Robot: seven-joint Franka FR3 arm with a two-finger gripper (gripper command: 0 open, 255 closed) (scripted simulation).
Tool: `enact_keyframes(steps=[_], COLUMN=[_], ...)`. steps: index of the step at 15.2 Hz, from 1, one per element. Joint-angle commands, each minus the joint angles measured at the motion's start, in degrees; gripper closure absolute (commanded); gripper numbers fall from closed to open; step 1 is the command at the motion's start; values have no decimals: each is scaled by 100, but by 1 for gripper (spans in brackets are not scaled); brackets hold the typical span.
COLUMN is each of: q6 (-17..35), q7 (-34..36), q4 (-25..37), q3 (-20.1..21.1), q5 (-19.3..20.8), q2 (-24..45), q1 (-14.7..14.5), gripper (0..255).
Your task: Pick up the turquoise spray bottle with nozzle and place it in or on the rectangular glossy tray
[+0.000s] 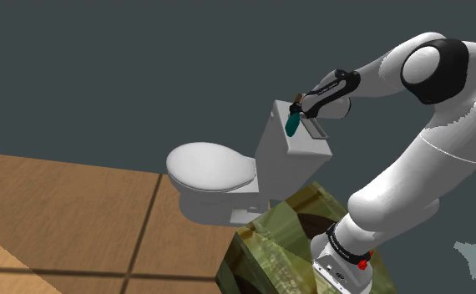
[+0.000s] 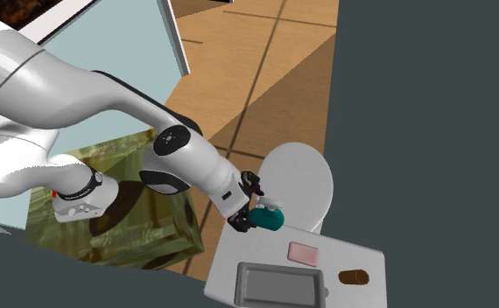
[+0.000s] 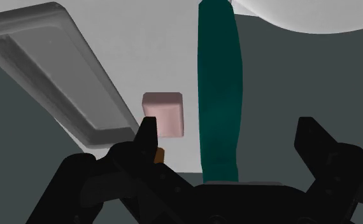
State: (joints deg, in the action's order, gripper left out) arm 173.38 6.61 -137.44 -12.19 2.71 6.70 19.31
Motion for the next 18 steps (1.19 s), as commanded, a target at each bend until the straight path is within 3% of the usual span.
enact_keyframes(steps=[1, 5, 12, 13, 18], q6=[126, 296, 296, 296, 296], q7=[-87, -234, -232, -232, -231], q4=[85, 251, 251, 251, 250], q3=[58, 212, 214, 214, 214], q5=[-125, -314, -311, -311, -311], q2=[203, 540, 540, 540, 539], q1=[52, 187, 189, 189, 189], gripper=[0, 0, 0, 255, 255])
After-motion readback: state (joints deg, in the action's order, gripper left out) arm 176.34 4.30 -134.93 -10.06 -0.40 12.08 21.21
